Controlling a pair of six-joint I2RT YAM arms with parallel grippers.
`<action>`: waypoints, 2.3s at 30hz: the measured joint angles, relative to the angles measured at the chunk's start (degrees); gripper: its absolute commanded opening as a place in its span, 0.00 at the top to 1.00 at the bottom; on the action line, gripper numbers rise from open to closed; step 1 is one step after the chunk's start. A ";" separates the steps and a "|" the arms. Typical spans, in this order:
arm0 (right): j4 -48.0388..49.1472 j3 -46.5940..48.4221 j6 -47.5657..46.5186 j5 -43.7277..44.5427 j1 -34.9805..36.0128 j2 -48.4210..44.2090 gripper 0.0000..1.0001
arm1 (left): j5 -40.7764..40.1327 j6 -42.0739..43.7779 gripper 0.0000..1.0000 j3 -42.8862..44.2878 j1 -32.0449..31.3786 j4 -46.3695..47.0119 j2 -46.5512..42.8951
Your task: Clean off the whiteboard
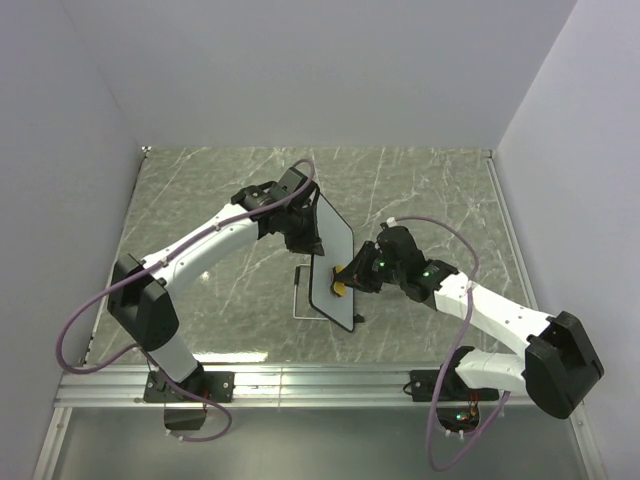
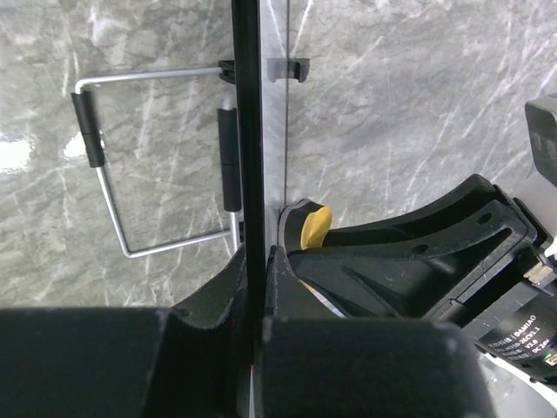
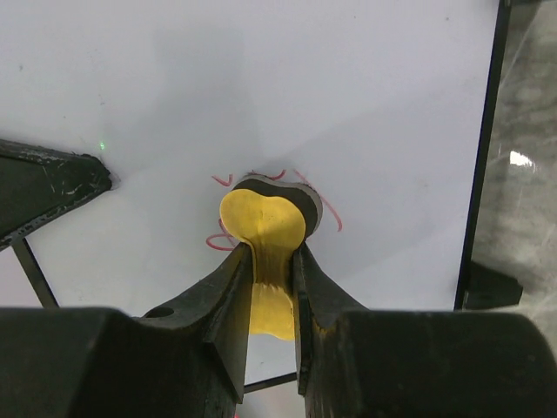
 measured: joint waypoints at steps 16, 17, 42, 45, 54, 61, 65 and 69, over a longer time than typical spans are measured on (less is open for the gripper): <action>9.22 -2.84 0.00 -3.15 -0.55 -1.77 1.00 | 0.55 0.76 1.00 0.55 0.59 0.20 0.81; 9.68 -2.23 0.02 -3.82 -0.46 -1.77 1.00 | 0.57 0.72 1.00 0.37 0.59 0.44 0.70; 17.20 0.92 0.00 -8.52 -0.66 10.01 1.00 | -1.03 1.97 1.00 -2.19 2.80 -0.31 0.09; 16.59 1.18 0.00 -8.87 -0.90 11.06 1.00 | -1.25 2.16 1.00 -2.67 2.95 -0.20 -0.31; 9.97 -0.72 -0.90 2.21 -2.64 11.23 1.00 | -0.92 1.29 1.00 -4.59 2.93 1.88 -2.25; -0.63 -3.48 -4.04 10.60 -2.86 14.08 1.00 | -0.33 0.26 1.00 -4.66 1.55 3.67 -3.02; -2.82 -3.10 -5.75 10.05 -2.69 15.28 1.00 | -0.68 -0.02 1.00 -4.59 0.31 4.35 -3.28; -5.07 -2.51 -6.23 9.66 -2.60 14.08 1.00 | -0.70 -0.02 1.00 -4.61 0.26 4.44 -3.28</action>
